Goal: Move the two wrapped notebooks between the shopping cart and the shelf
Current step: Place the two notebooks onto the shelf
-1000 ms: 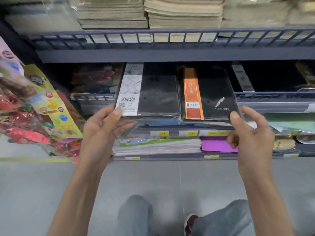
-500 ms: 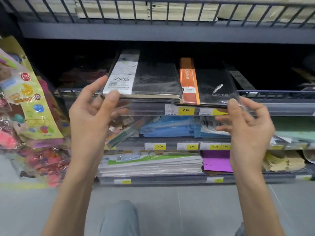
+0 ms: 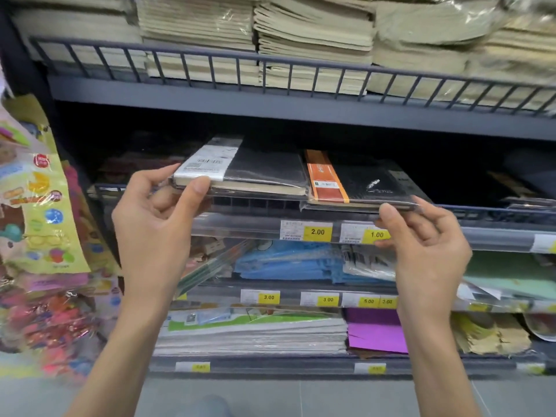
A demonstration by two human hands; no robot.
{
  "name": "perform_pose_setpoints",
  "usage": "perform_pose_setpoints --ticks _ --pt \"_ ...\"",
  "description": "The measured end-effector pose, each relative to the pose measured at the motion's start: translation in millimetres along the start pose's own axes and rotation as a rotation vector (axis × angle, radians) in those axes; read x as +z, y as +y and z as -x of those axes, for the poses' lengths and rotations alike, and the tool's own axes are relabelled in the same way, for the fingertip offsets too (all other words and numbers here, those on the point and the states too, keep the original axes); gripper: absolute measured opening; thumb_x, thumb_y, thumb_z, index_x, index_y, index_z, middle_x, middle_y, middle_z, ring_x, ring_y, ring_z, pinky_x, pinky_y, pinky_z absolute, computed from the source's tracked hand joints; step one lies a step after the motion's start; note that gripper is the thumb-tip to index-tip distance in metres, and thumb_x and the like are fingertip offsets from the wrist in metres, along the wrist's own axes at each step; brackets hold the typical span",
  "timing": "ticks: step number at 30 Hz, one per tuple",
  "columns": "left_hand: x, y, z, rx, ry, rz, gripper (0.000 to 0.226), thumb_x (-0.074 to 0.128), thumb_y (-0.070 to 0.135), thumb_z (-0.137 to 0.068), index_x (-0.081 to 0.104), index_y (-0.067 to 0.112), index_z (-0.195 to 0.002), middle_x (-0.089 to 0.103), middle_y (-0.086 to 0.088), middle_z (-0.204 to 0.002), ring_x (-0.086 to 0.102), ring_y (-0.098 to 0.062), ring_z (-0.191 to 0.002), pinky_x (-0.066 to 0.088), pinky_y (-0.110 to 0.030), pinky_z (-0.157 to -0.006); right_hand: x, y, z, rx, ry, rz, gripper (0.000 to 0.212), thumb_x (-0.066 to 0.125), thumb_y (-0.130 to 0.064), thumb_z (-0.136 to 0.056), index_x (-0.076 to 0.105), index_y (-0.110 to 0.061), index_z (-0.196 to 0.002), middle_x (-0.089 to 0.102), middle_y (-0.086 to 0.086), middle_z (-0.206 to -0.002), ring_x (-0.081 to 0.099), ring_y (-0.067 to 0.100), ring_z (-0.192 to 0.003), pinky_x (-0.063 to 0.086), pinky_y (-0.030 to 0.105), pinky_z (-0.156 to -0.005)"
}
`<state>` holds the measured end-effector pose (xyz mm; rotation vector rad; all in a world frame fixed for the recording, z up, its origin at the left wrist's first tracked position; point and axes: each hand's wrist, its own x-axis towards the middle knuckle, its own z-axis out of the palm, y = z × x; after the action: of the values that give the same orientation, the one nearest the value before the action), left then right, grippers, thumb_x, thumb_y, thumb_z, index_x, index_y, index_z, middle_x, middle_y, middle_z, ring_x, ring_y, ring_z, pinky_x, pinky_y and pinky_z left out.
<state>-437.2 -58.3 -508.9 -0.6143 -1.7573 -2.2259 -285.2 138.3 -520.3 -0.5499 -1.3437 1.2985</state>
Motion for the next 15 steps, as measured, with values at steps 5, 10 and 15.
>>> perform_pose_setpoints --ticks 5,10,15 --pt "8 -7 -14 0.045 0.005 -0.073 0.021 0.072 0.026 -0.091 0.057 0.019 -0.104 0.076 0.009 -0.080 0.075 -0.007 -0.082 0.060 -0.029 -0.079 5 0 -15 -0.038 0.008 0.000 0.034 0.080 -0.018 -0.082 0.059 -0.011 -0.108 0.073 0.009 -0.095 0.073 0.018 -0.084 0.054 0.019 -0.059" --pt "10 -15 -23 0.010 0.008 -0.059 0.029 0.074 0.029 -0.089 0.063 0.015 -0.112 0.077 0.003 -0.083 0.075 -0.011 -0.086 0.060 -0.035 -0.084 10 10 -28 -0.062 -0.002 0.012 0.029 0.081 -0.020 -0.082 0.058 -0.018 -0.100 0.070 0.000 -0.088 0.069 0.014 -0.080 0.053 0.019 -0.057" --pt "4 -19 -26 0.003 -0.020 -0.091 0.025 0.078 0.033 -0.086 0.065 0.025 -0.106 0.077 -0.001 -0.097 0.075 -0.015 -0.093 0.059 -0.038 -0.088 15 21 -39 -0.082 -0.015 0.045 0.029 0.081 -0.022 -0.083 0.060 -0.017 -0.101 0.069 0.002 -0.089 0.068 0.011 -0.079 0.053 0.021 -0.057"
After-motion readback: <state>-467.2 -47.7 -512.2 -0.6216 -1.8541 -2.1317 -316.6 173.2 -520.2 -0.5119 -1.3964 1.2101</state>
